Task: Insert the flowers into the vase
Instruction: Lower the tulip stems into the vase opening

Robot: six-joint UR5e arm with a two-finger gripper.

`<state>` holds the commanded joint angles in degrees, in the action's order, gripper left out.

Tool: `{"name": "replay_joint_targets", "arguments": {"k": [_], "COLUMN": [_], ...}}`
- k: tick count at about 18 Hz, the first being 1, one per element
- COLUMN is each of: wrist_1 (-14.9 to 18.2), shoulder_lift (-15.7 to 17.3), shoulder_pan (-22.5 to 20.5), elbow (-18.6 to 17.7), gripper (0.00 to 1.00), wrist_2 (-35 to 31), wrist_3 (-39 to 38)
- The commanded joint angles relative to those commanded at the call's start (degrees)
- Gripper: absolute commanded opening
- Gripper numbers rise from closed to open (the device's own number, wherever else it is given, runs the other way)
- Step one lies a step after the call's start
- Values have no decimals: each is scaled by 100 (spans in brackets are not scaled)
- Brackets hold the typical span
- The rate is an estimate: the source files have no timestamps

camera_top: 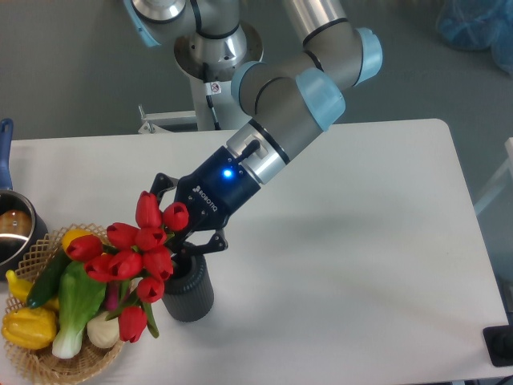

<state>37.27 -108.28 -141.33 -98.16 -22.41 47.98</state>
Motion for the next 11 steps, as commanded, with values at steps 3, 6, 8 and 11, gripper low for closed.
{"name": "replay_joint_targets", "arguments": {"k": [3,6,8,11], "wrist_1": [0,9,17,18], "shoulder_lift": [18,-61,-96,-167], "shoulder_pan": [0,9,17,44], "elbow": [-168,-177,-185,-273], "gripper": [12,20,29,32], "wrist_2": [0,-61,-140,-228], "wrist_3": [202,221,229,430]}}
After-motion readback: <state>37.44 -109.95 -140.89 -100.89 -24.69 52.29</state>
